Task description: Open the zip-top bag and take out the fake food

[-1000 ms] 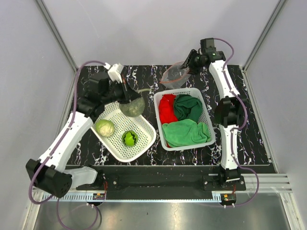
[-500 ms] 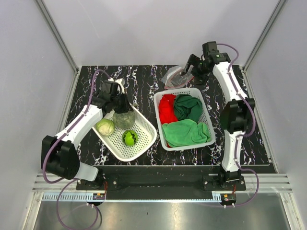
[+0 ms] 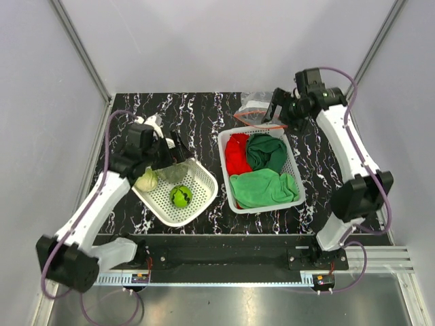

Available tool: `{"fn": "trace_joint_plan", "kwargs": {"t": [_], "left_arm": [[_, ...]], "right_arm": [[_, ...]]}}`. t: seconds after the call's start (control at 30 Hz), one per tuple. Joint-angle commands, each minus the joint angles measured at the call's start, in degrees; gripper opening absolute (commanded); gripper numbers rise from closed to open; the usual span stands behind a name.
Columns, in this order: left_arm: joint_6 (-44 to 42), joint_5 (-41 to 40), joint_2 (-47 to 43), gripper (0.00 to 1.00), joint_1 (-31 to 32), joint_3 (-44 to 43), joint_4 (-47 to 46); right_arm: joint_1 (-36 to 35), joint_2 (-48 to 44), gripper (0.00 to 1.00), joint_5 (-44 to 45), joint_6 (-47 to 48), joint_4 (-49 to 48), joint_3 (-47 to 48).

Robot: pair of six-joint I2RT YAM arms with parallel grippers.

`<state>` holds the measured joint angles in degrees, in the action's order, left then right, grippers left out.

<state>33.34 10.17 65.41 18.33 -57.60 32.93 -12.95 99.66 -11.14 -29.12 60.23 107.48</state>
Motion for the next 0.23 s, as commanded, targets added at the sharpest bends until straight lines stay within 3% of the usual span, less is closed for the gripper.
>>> {"fn": "trace_joint_plan", "kwargs": {"t": [0.0,0.13,0.2], "left_arm": [[6.9,2.7,-7.6,0.99,5.5,0.5,-1.9],[9.9,5.4,-11.9,0.99,9.0,3.2,-6.9],[12.7,8.6,-14.4,0.99,9.5,6.2,-14.9]], "right_arm": [[-1.4,-9.7,1.00,-3.9,1.8,-2.7,-11.0],[-1.9,-20.2,1.00,-10.6,2.0,-11.4,-23.7],[-1.8,-26.3,1.00,-14.2,0.7,-14.8,-29.2]]}}
